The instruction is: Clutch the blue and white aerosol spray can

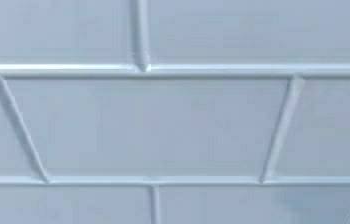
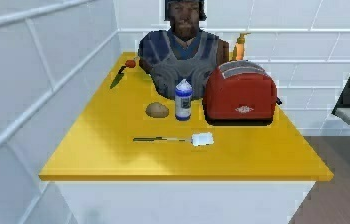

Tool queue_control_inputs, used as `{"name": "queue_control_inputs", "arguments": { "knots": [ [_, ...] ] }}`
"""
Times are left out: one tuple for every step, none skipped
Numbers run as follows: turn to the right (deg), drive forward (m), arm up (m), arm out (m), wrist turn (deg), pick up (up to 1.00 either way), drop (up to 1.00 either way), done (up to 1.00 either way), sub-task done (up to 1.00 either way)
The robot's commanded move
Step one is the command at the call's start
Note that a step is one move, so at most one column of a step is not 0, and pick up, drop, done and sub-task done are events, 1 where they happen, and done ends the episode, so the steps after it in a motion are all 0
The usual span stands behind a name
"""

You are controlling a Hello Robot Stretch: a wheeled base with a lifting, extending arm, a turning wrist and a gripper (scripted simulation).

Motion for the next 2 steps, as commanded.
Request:
{"name": "queue_control_inputs", "arguments": {
  "knots": [
    [0.0, 0.0, 0.5, 0.0, 0.0, 0.0, 0.0, 0.0, 0.0],
    [0.0, 0.0, 0.38, 0.0, 0.0, 0.0, 0.0, 0.0, 0.0]
  ]
}}
